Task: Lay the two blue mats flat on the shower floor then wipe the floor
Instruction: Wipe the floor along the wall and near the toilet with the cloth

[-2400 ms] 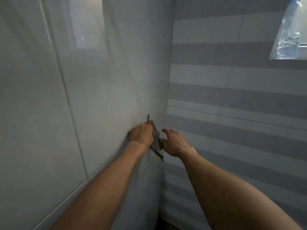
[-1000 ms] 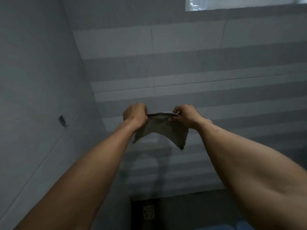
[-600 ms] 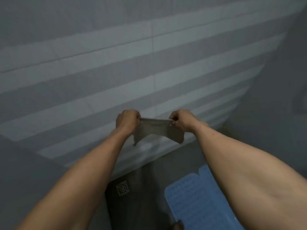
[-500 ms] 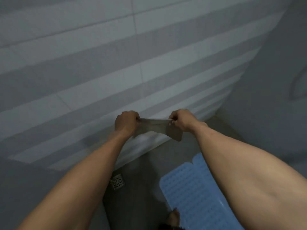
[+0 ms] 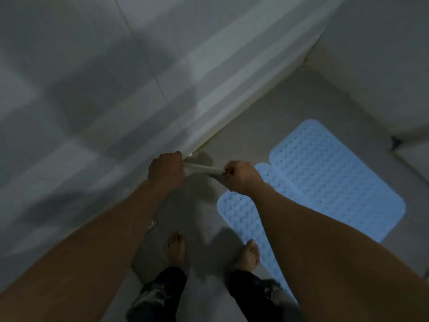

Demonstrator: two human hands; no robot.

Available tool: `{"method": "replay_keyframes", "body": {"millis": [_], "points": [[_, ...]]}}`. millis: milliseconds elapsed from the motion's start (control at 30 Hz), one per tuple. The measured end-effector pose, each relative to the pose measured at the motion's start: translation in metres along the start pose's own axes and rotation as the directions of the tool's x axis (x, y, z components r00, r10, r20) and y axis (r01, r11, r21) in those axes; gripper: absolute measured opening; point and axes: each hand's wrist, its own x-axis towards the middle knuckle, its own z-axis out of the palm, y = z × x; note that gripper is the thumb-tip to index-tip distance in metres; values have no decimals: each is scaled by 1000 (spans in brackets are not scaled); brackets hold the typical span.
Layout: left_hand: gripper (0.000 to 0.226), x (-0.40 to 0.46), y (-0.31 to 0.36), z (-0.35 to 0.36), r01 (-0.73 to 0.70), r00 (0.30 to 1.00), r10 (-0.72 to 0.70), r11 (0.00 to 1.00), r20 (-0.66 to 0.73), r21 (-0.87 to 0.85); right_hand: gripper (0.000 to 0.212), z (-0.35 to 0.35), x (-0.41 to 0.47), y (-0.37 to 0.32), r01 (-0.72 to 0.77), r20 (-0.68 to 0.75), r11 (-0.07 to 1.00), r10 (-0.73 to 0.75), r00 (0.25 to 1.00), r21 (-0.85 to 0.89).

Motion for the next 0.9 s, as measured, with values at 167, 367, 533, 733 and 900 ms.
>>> {"method": "replay_keyframes", "body": {"millis": [167,367,533,733,900], "points": [[21,72,-50,123,-91,986,53,965,156,246,29,115,89,62,-9,108,1000,10,994,-9],[28,156,-61,227,-219,961,123,888,249,405,32,188,187,130,8,206,995,13,979,-99],[29,237,-40,287,-295,954,236,846,184,445,36,200,261,183,-32,56,993,38,998,-110],[35,297,-9,337,-333,907,409,842,-101,423,45,205,316,224,-95,-202,985,65,977,-144],[27,290,-28,371,-545,678,674,729,-294,413,34,249,316,233,30,-609,985,-130,783,-171]]}}
